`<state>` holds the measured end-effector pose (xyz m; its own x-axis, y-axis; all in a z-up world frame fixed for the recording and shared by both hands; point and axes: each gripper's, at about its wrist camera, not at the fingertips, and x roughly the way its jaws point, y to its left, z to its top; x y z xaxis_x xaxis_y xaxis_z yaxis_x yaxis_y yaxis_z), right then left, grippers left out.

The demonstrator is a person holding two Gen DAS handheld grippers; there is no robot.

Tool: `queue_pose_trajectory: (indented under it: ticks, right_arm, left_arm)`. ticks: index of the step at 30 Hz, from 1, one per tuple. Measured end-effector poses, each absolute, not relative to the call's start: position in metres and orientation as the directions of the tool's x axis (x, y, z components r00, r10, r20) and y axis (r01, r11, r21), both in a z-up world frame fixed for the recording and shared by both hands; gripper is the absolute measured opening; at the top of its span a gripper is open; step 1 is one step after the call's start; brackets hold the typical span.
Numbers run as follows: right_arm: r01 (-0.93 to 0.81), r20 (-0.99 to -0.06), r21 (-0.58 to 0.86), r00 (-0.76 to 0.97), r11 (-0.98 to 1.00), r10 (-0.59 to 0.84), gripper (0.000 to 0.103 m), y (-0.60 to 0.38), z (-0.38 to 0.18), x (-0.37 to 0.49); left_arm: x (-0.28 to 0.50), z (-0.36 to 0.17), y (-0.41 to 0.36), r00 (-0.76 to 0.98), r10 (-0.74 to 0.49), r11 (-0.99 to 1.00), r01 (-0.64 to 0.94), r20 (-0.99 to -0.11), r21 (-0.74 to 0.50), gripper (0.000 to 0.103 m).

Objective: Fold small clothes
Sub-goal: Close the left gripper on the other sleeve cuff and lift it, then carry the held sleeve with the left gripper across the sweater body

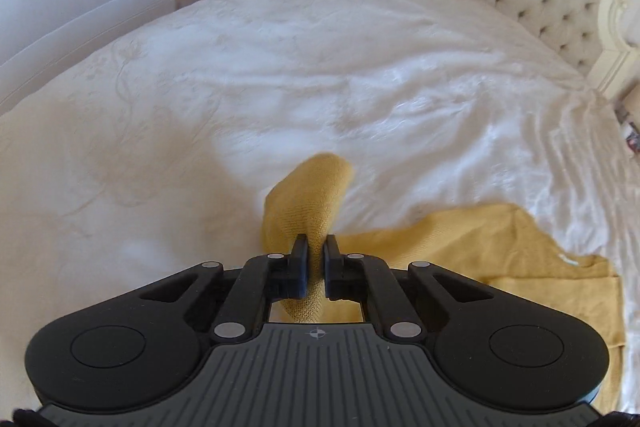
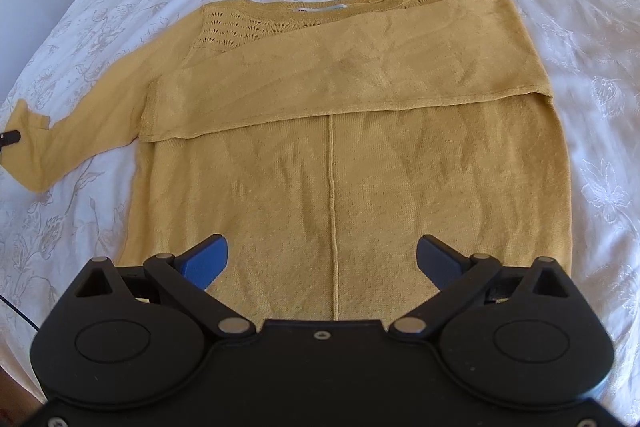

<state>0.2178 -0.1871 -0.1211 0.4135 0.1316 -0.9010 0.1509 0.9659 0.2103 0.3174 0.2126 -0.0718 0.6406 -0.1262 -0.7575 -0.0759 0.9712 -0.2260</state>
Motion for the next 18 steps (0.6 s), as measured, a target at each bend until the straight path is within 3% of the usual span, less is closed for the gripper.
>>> queue_pose_trajectory:
  ticks: [7, 13, 14, 16, 18]
  right_arm:
    - [0.127, -0.888, 0.244, 0.427, 0.962, 0.169, 0.101, -0.203, -0.119, 0.217]
    - [0.134, -0.881, 0.263, 0.436, 0.956, 0.181, 0.101, -0.225, -0.115, 0.214]
    - [0.129, -0.880, 0.260, 0.439, 0.957, 0.180, 0.101, -0.228, -0.113, 0.214]
    - [0.116, -0.878, 0.250, 0.445, 0.961, 0.175, 0.101, -0.233, -0.111, 0.215]
    - [0.113, -0.879, 0.249, 0.444, 0.962, 0.175, 0.101, -0.238, -0.111, 0.217]
  left_arm:
    - [0.329, -0.030, 0.096, 0.692, -0.324, 0.934, 0.124, -0.645, -0.335, 0.007]
    - [0.331, -0.046, -0.007, 0.644, -0.395, 0.917, 0.231, -0.655, -0.326, 0.010]
    - [0.329, -0.050, -0.016, 0.638, -0.390, 0.920, 0.241, -0.664, -0.309, 0.012]
    - [0.319, -0.061, -0.029, 0.628, -0.364, 0.932, 0.243, -0.689, -0.270, 0.039]
    - [0.307, -0.074, -0.029, 0.614, -0.345, 0.939, 0.232, -0.710, -0.255, 0.045]
